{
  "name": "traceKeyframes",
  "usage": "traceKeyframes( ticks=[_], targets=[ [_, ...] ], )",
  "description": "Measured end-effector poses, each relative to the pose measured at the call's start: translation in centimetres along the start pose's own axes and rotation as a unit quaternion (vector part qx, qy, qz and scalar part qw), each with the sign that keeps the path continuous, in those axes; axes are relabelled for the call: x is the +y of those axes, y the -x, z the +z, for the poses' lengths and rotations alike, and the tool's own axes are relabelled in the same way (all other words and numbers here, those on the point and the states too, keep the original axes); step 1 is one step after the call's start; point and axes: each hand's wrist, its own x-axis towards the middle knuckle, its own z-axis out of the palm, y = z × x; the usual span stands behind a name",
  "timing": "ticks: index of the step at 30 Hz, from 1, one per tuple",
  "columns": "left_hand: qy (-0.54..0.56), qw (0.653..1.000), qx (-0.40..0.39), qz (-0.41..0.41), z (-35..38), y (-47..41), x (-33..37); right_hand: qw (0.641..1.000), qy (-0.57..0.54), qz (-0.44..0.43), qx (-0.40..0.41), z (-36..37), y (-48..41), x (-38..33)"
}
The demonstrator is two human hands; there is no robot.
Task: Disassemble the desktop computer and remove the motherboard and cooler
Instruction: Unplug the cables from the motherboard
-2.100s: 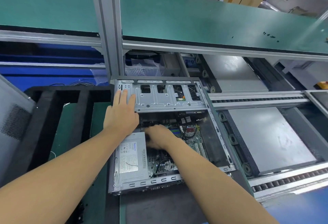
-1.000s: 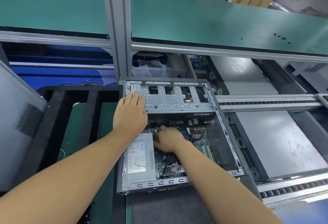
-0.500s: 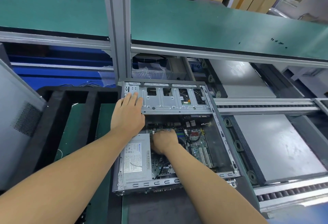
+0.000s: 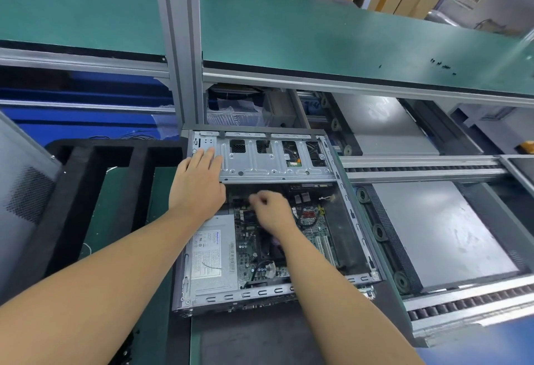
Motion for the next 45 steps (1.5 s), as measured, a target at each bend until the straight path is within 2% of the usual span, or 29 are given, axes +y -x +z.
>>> traceKeyframes(
  ticks=[2,5,8,11,13,14,16,17,18,21,23,28,31,34,36,39,42,43,45],
  targets=[
    [0.002,1.0,0.0,-0.001,0.0,0.1,0.1,0.983,-0.176,0.043,0.029,-1.6,0.3,0.5],
    [0.003,1.0,-0.003,-0.001,0.0,0.0,0.0,0.914,-0.4,0.052,-0.051,-3.3,0.9,1.3],
    [0.002,1.0,-0.002,-0.001,0.1,0.0,0.0,0.863,-0.489,0.038,-0.117,-4.3,1.8,2.0],
    [0.003,1.0,-0.002,0.0,0.1,0.0,0.0,0.853,-0.499,0.02,-0.15,-5.2,2.4,2.2],
    [0.006,1.0,0.001,0.0,0.2,-0.1,-0.1,0.866,-0.477,0.014,-0.147,-5.4,2.5,2.3],
    [0.007,1.0,0.003,0.0,0.2,0.0,-0.1,0.895,-0.429,0.013,-0.125,-5.4,2.4,2.5],
    [0.008,1.0,0.011,0.002,0.3,0.0,-0.2,0.977,-0.212,0.01,-0.026,-5.5,2.2,2.9],
    [0.01,1.0,0.016,0.003,0.4,0.0,-0.2,0.995,-0.097,0.007,0.026,-5.6,2.1,3.2],
    [0.013,1.0,0.018,0.005,0.4,0.0,-0.2,0.998,-0.018,0.008,0.056,-5.8,2.0,3.5],
    [0.017,1.0,0.022,0.013,0.4,0.0,-0.1,0.995,0.085,0.016,0.045,-6.5,2.1,3.8],
    [0.023,0.999,0.027,0.02,0.2,0.2,0.0,0.992,0.122,-0.036,0.027,-6.7,2.6,3.8],
    [0.093,0.99,0.096,0.042,-0.1,0.8,0.5,0.962,0.169,-0.164,-0.136,-6.4,3.9,4.1],
    [0.161,0.978,0.106,0.08,-0.7,1.2,2.6,0.945,0.179,-0.205,-0.18,-5.8,3.8,4.0],
    [0.174,0.97,0.037,0.168,-0.6,1.3,6.1,0.955,0.162,-0.189,-0.162,-6.5,2.7,4.2],
    [0.17,0.97,0.015,0.172,-0.3,1.1,7.6,0.952,0.196,-0.165,-0.167,-7.5,1.8,4.9],
    [0.148,0.97,0.071,0.18,-0.1,0.7,9.0,0.937,0.242,-0.157,-0.199,-8.5,0.8,5.7],
    [0.189,0.943,0.114,0.247,-0.3,0.1,11.6,0.948,0.224,-0.142,-0.176,-9.2,0.9,5.9],
    [0.199,0.936,0.092,0.273,-0.3,0.0,12.4,0.95,0.224,-0.132,-0.175,-9.5,1.1,5.9],
    [0.213,0.927,-0.002,0.31,0.2,-0.1,13.8,0.934,0.257,-0.118,-0.22,-10.3,1.9,6.0]
  ],
)
